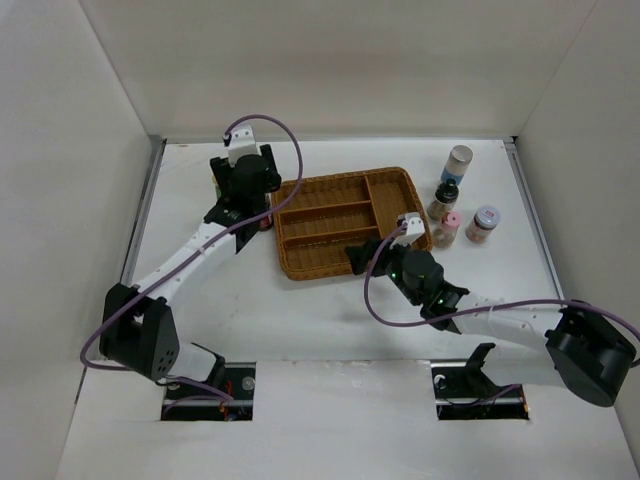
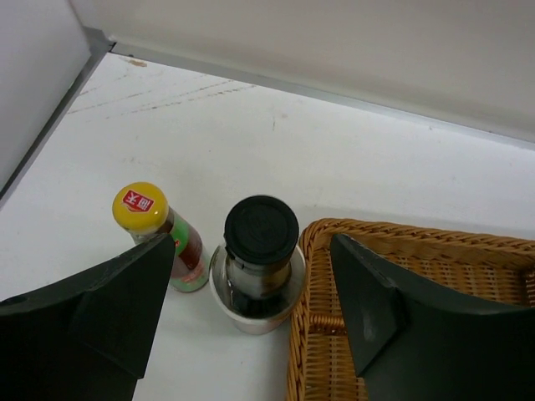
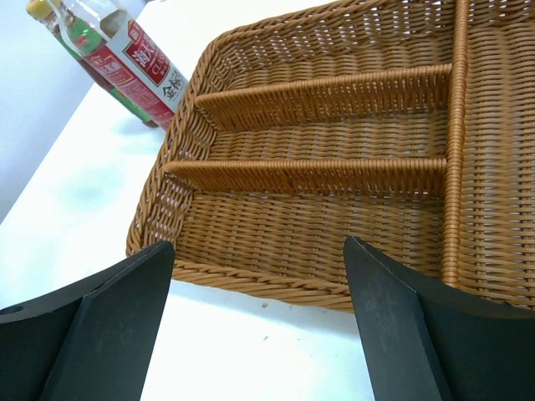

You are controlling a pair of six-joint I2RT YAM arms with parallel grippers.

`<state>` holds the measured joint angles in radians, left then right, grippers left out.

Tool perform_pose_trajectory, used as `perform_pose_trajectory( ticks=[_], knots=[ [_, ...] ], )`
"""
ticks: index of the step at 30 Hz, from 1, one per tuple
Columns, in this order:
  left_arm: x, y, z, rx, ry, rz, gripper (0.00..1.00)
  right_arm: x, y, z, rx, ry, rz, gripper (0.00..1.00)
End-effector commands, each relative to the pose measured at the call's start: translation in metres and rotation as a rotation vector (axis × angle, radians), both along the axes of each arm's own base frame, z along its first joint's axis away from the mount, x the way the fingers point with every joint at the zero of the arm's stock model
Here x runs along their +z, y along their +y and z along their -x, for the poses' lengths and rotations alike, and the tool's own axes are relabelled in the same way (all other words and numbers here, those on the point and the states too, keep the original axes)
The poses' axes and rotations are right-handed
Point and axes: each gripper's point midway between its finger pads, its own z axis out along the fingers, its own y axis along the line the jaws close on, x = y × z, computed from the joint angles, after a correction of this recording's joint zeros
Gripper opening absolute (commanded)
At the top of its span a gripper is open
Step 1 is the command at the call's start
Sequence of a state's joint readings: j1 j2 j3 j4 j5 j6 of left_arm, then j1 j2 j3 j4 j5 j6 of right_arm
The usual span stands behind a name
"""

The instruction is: Organize the condiment bottles

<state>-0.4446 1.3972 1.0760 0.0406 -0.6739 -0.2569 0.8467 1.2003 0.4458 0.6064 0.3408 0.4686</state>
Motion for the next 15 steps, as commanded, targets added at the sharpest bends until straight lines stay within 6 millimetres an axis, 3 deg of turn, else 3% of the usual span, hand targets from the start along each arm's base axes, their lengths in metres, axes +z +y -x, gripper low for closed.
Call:
perform_pose_trajectory(
  ticks=[1,3,10,15],
  knots=[
    [0.032,-0.005,-0.019,-0.018,-0.080,0.031,0.72,0.019,0.009,-0.001,0.022,-0.039,-0.055,0.89],
    [0.027,-0.005,-0.025,-0.024,-0.066,0.027,0.67,0.017,0.010,0.000,0.026,-0.030,-0.052,0.88],
    [0.013,-0.007,-0.038,-0.024,-0.031,0.011,0.53,0.044,-0.008,0.007,0.002,-0.093,-0.120,0.87],
    [0.025,-0.009,-0.038,-0.015,-0.070,0.023,0.24,0.074,-0.032,0.017,-0.045,-0.175,-0.209,0.84]
  ],
)
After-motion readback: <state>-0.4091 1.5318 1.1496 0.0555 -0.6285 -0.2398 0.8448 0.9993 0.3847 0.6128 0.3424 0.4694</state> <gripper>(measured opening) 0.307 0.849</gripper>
